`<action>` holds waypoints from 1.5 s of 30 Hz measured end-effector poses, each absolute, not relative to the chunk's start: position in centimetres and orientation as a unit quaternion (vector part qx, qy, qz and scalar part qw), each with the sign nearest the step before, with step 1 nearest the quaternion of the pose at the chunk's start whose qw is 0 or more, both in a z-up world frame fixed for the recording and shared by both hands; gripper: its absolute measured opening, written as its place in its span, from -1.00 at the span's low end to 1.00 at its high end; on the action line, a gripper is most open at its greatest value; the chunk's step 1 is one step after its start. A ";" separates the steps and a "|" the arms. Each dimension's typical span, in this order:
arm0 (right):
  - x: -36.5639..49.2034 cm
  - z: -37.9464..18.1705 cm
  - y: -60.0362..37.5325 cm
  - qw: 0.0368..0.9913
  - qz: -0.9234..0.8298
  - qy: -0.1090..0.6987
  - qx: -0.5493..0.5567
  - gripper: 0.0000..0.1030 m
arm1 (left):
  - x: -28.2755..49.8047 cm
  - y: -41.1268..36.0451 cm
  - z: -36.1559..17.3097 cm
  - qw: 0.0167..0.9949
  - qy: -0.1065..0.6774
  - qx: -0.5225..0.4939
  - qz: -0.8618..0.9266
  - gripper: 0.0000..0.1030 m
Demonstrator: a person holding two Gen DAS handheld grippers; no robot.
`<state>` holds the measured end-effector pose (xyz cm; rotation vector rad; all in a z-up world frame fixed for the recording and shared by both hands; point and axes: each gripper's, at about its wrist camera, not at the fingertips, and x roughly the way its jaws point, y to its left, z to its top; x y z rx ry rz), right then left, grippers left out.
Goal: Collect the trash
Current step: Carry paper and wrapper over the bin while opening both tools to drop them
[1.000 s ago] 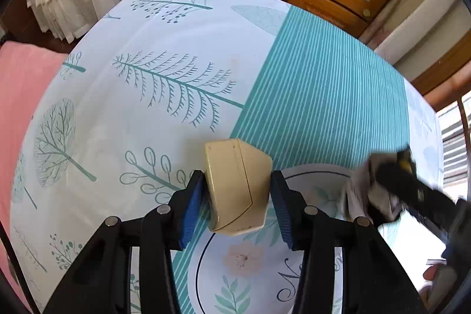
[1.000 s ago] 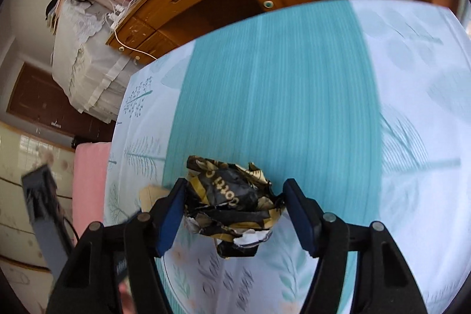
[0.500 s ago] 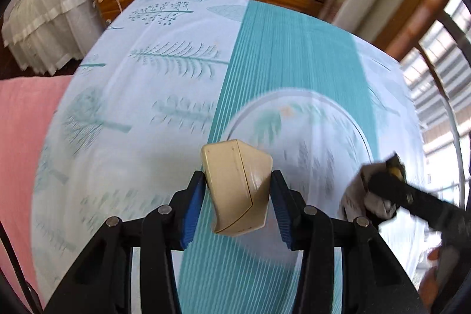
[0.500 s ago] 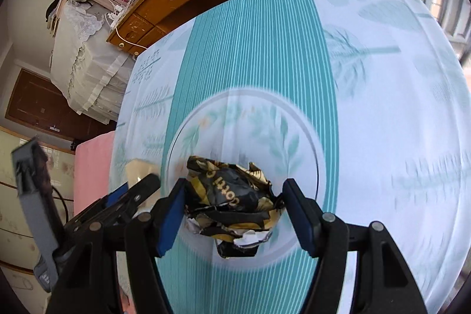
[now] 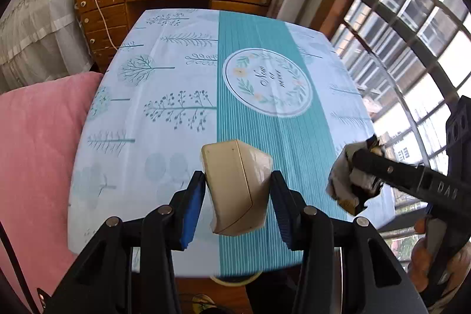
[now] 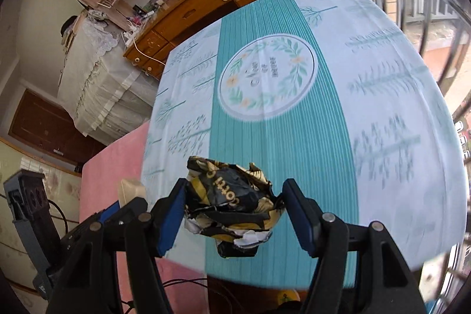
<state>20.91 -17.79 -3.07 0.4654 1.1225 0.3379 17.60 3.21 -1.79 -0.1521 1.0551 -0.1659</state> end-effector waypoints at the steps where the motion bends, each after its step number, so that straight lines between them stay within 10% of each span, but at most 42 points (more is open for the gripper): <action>1: 19.1 -2.8 -17.5 0.810 0.154 0.521 0.221 0.26 | 16.0 3.6 -1.3 0.859 0.499 -0.073 -0.090 -0.16; 19: 0.9 -5.3 -15.7 0.791 0.086 0.580 0.175 0.27 | 1.0 3.0 -4.2 0.840 0.529 -0.030 -0.115 -0.16; 38: 2.7 -35.1 -17.4 0.734 0.045 0.666 0.123 0.28 | 1.3 1.1 -32.9 0.779 0.621 -0.070 -0.045 -0.16; 41: 3.4 -39.3 -17.8 0.723 0.042 0.676 0.137 0.29 | 2.2 1.2 -35.7 0.779 0.621 -0.071 -0.041 0.38; 45: 3.9 -42.7 -18.1 0.706 0.041 0.686 0.170 0.43 | 3.6 1.3 -38.1 0.770 0.630 -0.087 -0.052 0.52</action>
